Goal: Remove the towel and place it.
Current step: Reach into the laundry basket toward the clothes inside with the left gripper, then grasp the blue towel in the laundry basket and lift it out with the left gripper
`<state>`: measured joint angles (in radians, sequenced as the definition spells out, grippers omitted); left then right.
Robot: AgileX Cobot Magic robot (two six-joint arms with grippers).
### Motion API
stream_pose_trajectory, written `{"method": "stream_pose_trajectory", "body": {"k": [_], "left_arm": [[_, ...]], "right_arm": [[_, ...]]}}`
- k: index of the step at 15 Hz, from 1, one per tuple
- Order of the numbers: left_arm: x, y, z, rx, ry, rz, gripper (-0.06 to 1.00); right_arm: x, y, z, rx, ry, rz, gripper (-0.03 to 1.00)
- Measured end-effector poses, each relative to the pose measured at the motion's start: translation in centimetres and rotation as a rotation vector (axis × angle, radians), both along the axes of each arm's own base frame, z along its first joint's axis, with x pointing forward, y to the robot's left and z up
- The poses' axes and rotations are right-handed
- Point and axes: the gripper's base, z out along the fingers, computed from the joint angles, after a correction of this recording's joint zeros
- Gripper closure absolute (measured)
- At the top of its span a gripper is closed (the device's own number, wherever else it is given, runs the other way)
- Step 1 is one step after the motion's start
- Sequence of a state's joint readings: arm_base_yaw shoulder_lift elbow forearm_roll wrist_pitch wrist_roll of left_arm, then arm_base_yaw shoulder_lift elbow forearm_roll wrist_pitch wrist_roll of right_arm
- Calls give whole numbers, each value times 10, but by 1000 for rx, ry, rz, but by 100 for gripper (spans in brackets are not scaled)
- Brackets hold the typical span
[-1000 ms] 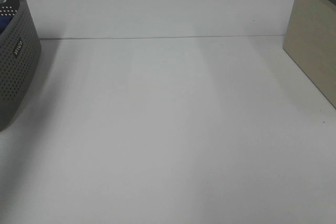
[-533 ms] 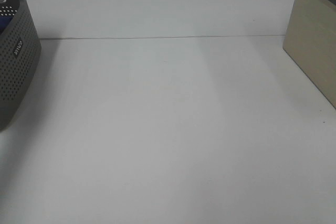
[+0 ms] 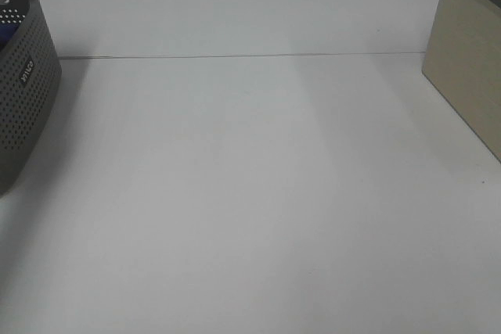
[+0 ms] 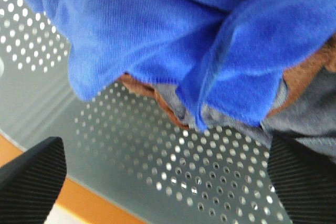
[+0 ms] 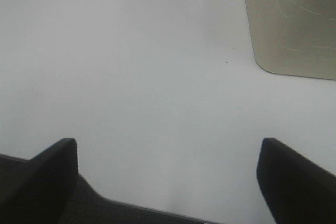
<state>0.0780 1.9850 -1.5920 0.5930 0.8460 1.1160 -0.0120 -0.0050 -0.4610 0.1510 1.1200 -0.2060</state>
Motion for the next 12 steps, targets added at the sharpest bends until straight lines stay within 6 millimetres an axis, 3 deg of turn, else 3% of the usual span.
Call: {"method": "stream_pose_trajectory", "body": {"k": [4,9,12], "left_arm": [[13,1,-41,15,69,-43,-5],[14,1,-45,15,79,-41,7],[14,1,-45,15,79,-41,24]], "right_arm": [[0,0,0,0,0,0,7],[0,0,0,0,0,0,7],[0,0,0,0,0,0,7]]}}
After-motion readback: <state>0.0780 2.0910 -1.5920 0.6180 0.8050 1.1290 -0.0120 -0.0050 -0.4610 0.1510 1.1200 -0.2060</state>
